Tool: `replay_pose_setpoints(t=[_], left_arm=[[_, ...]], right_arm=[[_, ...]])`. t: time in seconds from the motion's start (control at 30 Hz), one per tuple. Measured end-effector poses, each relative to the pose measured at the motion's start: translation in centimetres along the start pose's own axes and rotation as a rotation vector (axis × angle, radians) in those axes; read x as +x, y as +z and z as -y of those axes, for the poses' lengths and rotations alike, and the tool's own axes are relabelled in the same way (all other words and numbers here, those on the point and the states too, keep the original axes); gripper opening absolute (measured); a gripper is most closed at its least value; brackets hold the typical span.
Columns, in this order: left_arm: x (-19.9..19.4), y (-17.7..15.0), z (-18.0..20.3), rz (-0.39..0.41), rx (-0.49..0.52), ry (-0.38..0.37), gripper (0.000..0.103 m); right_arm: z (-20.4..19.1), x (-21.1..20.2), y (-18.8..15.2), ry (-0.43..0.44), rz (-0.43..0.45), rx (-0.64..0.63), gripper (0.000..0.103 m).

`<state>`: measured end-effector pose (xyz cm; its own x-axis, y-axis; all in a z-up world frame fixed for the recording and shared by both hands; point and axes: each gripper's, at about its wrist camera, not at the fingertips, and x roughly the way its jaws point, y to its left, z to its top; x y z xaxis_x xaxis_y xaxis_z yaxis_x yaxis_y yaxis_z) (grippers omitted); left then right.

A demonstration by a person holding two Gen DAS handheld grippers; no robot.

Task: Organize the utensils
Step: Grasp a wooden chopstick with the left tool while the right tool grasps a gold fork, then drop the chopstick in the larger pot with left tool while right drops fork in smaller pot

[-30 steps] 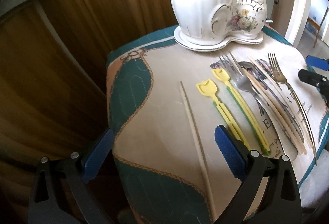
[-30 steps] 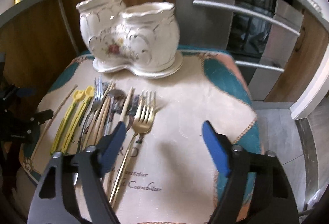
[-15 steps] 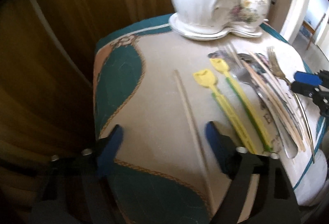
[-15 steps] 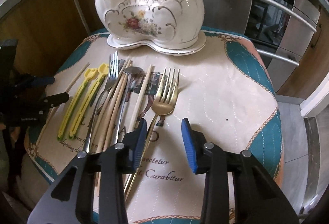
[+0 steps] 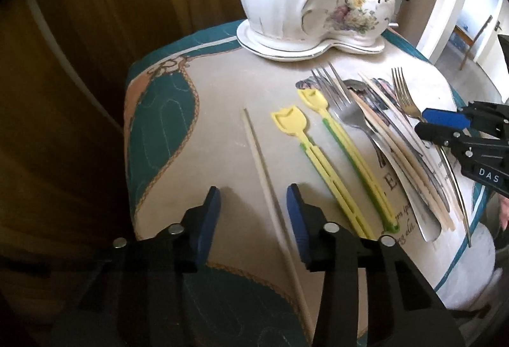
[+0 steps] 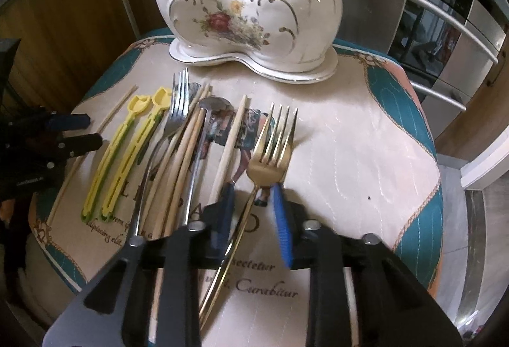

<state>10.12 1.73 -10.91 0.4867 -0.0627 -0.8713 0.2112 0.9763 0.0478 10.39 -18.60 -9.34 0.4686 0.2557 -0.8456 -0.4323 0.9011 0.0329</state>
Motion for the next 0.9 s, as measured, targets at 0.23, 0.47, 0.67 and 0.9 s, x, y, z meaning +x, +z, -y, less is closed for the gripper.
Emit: replay_pose_setpoints(t=[0.23,0.47,0.67,0.9], left_arm=[[0.3,0.8,-1.0,0.038,-0.015,0.015,0.005],[0.1,0.4,-1.2,0.109,-0.026,-0.012,0.005],[-2.5,1.0,-1.4,0.258,-0.039,-0.022,0.005],[-6.3,1.8,-1.7,0.423,-0.067,-0.043,0.005]], right_arm=[[0.9,-1.0,-0.4,0.037,0.056,0.05,0.005],[2.0,-3.7,-0.4,0.06,0.183,0.088,0.005],[2.3,-6.9,-0.3,0.04,0.352,0.059,0.005],[1.4,-9.7,-0.3,0.01,0.52,0.019,0.005]])
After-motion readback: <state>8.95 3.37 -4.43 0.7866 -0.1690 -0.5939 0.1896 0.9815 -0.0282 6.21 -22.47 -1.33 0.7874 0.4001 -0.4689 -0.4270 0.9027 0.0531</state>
